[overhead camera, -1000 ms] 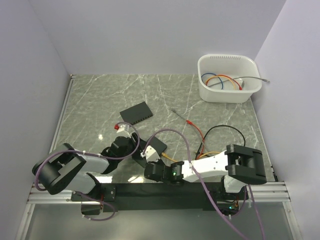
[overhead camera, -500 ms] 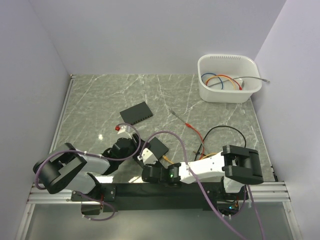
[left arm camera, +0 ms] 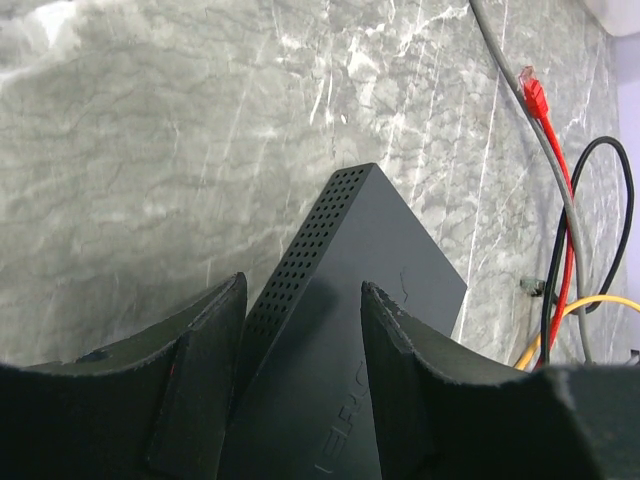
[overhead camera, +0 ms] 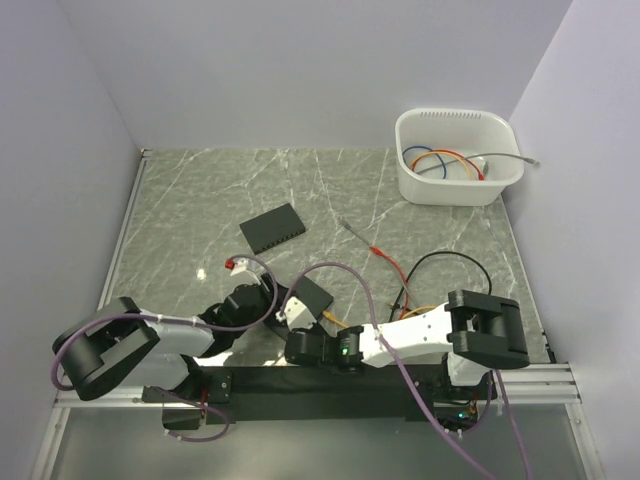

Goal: Insert the plug into the switch port

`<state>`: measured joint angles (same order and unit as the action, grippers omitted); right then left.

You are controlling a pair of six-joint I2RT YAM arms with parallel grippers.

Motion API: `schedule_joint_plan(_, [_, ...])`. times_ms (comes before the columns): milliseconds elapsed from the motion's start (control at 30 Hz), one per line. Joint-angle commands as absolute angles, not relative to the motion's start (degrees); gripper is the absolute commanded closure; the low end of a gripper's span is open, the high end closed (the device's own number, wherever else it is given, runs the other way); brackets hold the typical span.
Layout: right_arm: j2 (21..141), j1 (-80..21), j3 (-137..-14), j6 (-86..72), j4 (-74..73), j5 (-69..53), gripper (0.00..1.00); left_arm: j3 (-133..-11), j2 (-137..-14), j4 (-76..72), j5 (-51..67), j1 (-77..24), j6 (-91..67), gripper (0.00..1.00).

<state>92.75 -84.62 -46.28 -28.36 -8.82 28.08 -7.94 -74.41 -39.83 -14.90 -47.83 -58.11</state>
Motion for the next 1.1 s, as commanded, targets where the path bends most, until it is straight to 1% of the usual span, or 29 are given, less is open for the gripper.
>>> schedule_joint_plan(0, [89.1, -82.9, -46.1, -28.3, 4.7, 33.3, 1.00, -5.8, -74.6, -32.3, -6.7, -52.9, -63.0, 0.45])
schedule_joint_plan(167, [88.0, -82.8, -44.6, -27.9, 6.9, 33.0, 1.00, -5.9, -73.9, -30.4, -8.8, -56.3, -65.1, 0.45])
schedule_joint_plan(500, [88.5, -80.9, -48.2, -25.3, 8.7, 33.0, 1.00, -5.0, -73.3, -30.1, -12.4, -62.0, -70.3, 0.45])
schedule_joint_plan(633, [87.5, -78.8, -49.5, -22.9, 14.8, 32.5, 1.00, -3.6, -75.4, -33.1, -14.1, -65.1, -73.4, 0.45])
schedule_joint_plan(733, [87.9, -77.3, -50.7, -20.9, 19.8, 29.3, 1.00, -4.8, -77.2, -33.2, -14.9, -67.1, -74.0, 0.46])
schedule_joint_plan(833, [88.9, -77.2, -52.5, -19.6, 22.8, 29.8, 1.00, -5.6, -79.2, -33.8, -15.3, -68.8, -75.1, 0.46])
schedule_joint_plan(967, [85.6, -76.7, -50.1, -19.7, 29.8, 28.7, 1.00, -6.3, -79.6, -32.9, -16.5, -70.7, -76.4, 0.45])
schedule_joint_plan(1067, [83.5, -76.5, -49.3, -18.7, 33.5, 30.5, 1.00, -6.5, -79.2, -31.6, -17.4, -71.6, -76.9, 0.46])
